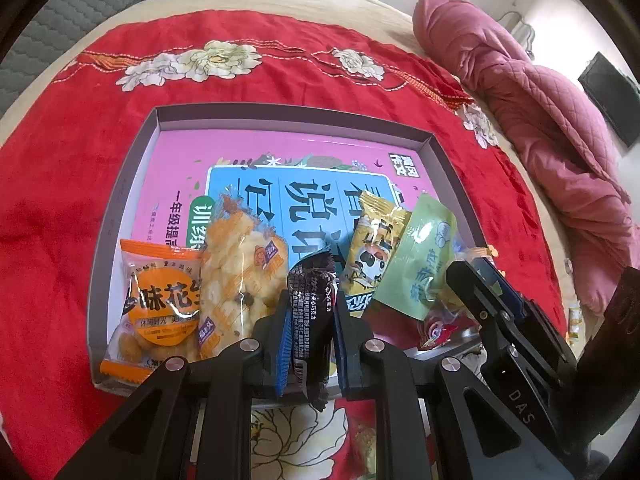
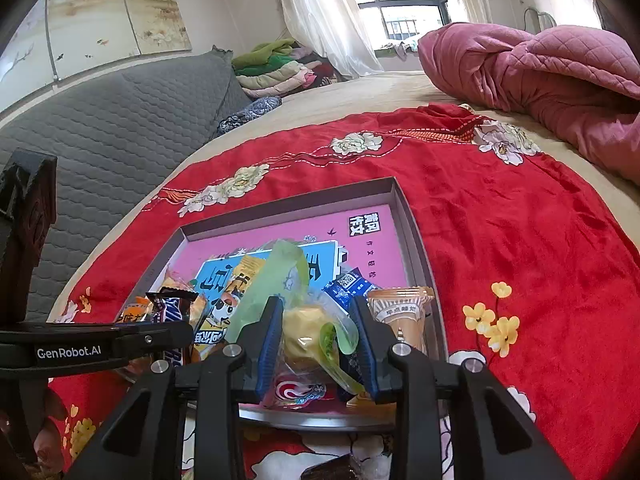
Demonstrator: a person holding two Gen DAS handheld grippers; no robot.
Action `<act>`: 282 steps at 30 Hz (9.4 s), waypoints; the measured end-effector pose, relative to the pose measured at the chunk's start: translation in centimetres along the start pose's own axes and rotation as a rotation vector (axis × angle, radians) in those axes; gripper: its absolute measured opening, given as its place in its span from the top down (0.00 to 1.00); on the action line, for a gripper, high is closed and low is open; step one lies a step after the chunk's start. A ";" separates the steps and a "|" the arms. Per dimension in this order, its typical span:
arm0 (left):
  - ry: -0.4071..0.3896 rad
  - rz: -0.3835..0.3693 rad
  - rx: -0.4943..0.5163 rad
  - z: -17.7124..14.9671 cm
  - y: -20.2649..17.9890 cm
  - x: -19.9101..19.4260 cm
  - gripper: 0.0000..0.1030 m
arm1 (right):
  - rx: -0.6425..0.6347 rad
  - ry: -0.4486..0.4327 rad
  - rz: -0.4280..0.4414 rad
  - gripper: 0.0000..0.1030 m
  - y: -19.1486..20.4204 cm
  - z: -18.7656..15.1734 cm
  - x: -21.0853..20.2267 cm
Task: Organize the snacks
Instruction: 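Carry Snickers bar over box with left tool while right tool carries green packet, then release Snickers bar into box with left tool while right tool releases green packet, then grasp the clear wrapped candy with the left tool while the right grasps the brown candy, then lower clear candy into box with left tool while right tool lowers brown candy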
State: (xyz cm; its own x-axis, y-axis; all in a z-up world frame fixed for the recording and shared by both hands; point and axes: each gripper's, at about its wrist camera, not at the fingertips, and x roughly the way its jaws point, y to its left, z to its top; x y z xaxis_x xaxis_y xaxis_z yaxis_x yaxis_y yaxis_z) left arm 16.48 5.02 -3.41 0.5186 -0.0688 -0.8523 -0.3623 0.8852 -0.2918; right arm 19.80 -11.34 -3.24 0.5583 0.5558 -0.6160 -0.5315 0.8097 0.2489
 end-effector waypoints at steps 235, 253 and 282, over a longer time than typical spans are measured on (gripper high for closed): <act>-0.097 0.084 -0.012 -1.0 2.6 -3.7 0.62 | -0.203 0.091 0.040 0.62 5.5 -1.9 -0.4; -0.095 0.096 0.049 0.3 0.7 -2.4 0.62 | -0.228 0.116 0.033 0.61 5.7 -3.0 0.4; -0.107 0.080 0.037 0.4 1.0 -4.1 0.45 | -0.228 0.080 0.013 0.52 5.3 -2.8 -0.7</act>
State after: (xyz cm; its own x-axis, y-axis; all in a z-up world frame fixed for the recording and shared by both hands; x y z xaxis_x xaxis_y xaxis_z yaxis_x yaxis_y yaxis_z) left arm 14.28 6.41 -0.05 0.5695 0.0502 -0.8205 -0.3779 0.9024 -0.2072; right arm 14.79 -7.99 -3.60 0.5032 0.5417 -0.6733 -0.6732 0.7342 0.0876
